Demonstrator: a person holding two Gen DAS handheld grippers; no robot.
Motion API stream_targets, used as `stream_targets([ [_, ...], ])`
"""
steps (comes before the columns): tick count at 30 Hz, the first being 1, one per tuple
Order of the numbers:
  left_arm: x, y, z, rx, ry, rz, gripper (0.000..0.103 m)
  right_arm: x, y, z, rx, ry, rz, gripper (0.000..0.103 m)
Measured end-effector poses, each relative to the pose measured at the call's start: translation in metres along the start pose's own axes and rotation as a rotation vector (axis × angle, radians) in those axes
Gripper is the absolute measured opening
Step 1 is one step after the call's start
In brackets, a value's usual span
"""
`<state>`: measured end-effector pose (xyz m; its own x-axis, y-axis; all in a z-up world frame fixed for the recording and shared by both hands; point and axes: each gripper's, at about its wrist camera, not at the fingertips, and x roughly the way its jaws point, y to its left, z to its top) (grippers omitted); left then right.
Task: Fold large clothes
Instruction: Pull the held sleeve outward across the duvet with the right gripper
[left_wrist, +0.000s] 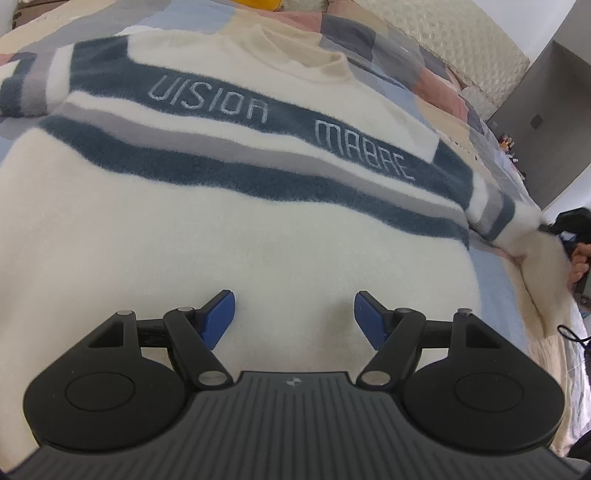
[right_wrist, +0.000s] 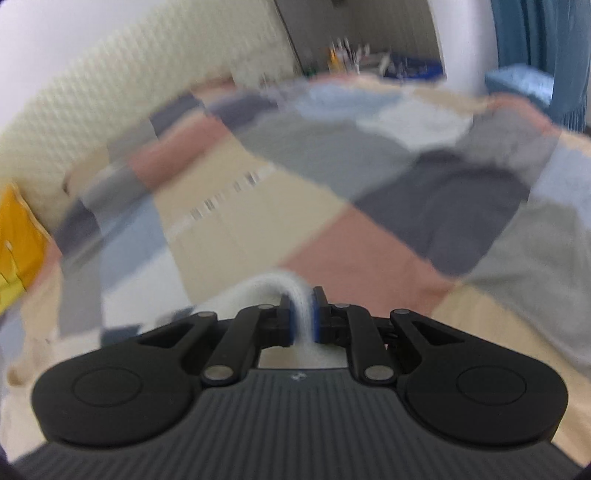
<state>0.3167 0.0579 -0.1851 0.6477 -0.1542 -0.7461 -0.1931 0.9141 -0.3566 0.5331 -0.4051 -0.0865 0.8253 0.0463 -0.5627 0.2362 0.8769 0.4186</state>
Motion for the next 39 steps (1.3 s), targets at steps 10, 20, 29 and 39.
stream_targets([
  [10,0.001,-0.006,0.001,0.017,-0.008,0.011,0.076,-0.003,-0.048,-0.003,0.118,0.072,0.185,0.064],
  [20,-0.014,-0.020,-0.009,0.073,-0.051,0.011,0.076,-0.060,-0.087,-0.039,-0.030,-0.005,0.106,0.066],
  [29,-0.021,-0.016,-0.009,0.051,-0.093,0.032,0.076,-0.073,-0.140,-0.087,0.191,-0.002,0.152,0.066],
  [39,-0.019,-0.012,-0.010,0.040,-0.099,0.055,0.076,-0.083,-0.144,-0.105,0.234,0.076,0.250,0.011],
])
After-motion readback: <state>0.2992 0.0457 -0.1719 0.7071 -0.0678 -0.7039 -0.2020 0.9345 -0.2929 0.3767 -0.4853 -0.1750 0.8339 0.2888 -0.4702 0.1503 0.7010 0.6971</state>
